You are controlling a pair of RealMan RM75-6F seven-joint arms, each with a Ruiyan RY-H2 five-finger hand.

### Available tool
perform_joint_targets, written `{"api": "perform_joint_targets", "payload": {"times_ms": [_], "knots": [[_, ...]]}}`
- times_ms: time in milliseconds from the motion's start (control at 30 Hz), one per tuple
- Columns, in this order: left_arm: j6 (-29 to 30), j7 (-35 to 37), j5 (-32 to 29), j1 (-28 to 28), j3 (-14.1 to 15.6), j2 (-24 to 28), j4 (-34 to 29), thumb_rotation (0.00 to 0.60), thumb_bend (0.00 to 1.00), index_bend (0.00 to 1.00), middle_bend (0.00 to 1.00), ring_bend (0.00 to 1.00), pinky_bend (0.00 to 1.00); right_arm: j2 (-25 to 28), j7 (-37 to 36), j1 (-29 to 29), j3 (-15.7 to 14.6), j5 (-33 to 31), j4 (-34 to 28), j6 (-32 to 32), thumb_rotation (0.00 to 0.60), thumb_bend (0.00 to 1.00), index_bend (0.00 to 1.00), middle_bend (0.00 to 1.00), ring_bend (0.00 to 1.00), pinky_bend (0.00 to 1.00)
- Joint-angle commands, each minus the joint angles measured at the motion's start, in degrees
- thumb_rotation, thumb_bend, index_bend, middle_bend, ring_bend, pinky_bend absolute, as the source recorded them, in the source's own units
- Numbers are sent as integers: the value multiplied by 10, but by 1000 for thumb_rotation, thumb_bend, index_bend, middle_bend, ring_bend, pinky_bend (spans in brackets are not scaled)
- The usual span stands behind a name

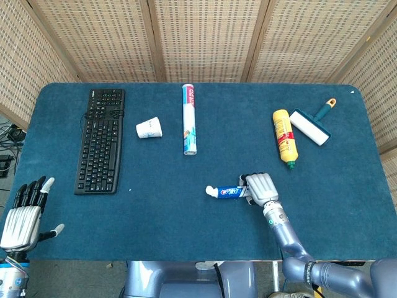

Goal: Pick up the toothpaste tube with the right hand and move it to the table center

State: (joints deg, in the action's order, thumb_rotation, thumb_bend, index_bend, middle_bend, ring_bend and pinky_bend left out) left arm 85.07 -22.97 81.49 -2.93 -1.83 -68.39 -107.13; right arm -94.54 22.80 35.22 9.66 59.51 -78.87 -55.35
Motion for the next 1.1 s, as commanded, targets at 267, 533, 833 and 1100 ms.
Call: {"api": "perform_joint_targets", "payload": {"times_ms": [267,533,833,1100], "knots": [[-3,2,0,-2,2,-1,-1,600,0,0,0,0,0,33,-48,-6,12,26,-53,-11,600,635,713,695,580,587],[-30,32,-1,-23,-8,12,-7,600,0,0,0,0,0,62,-23,8,32,17,-116,-20,600,690,743,718,604,593],[-91,170,10,-88,-59,36,-9,580,0,0,0,0,0,69,45,51,66,-45,-171,-22,600,718,755,729,622,604],[-68,359,51,-157,-133,-50,54,150,0,0,0,0,0,55,121,103,92,-112,-211,-38,600,718,757,731,626,604]]}}
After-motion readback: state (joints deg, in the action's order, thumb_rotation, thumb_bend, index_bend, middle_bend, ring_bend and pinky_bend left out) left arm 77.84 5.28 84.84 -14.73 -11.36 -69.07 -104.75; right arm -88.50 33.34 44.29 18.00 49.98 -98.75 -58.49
